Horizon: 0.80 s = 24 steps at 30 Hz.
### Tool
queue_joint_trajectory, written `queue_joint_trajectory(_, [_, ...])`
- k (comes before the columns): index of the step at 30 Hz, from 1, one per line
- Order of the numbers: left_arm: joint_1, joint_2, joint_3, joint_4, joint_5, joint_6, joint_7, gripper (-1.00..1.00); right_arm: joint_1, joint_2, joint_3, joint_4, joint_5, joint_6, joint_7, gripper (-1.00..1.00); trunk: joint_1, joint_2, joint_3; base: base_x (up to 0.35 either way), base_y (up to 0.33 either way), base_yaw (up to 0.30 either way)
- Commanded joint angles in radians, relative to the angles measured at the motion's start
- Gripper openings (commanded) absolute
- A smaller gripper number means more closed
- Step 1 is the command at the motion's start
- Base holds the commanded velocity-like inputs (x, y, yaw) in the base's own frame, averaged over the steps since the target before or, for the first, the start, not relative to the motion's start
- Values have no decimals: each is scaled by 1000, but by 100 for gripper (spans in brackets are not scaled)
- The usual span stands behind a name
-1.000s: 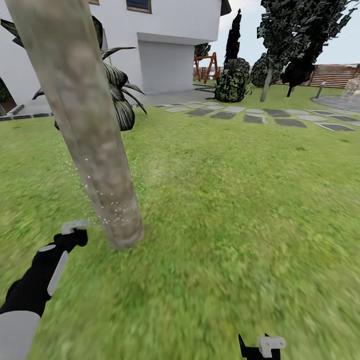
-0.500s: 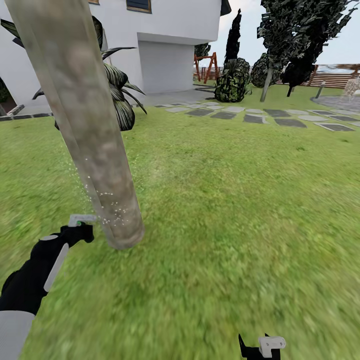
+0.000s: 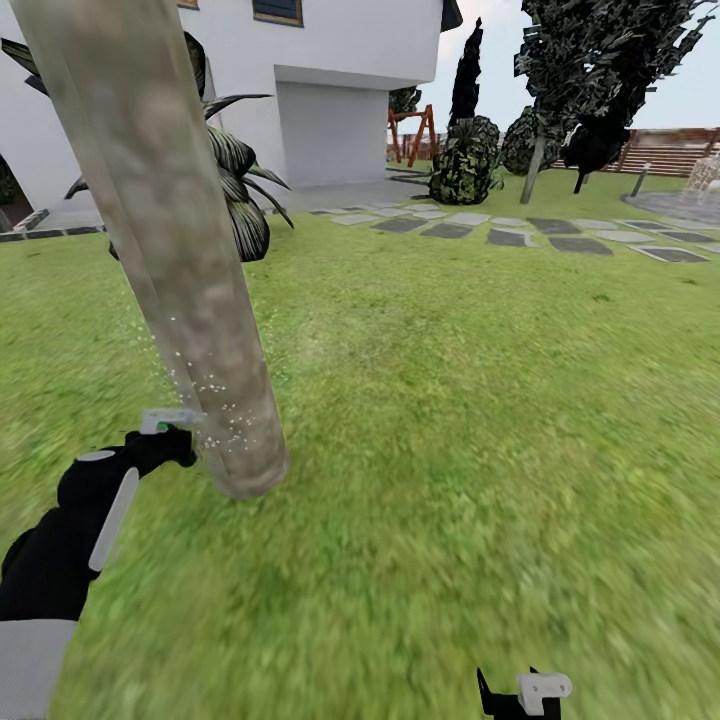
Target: In the garden, pick up the pesticide atomizer on the floor and spray pesticide onto both trees until each tree trunk is fully covered.
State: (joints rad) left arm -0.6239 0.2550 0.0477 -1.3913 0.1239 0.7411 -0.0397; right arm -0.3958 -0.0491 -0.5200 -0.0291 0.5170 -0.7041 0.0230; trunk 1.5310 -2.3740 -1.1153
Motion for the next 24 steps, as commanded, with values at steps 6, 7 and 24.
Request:
queue_joint_trajectory(6, [-2,8,29,-9,12,6,-7,-100,0,0,0,0,0,0,0,100,0,0,0,0,0,0])
queue_joint_trajectory(7, [-2,5,16,-16,12,8,-18,-100,0,0,0,0,0,0,0,100,0,0,0,0,0,0])
queue_joint_trajectory(24, [-92,-10,85,-64,26,156,-60,-100,0,1,0,0,0,0,0,100,0,0,0,0,0,0])
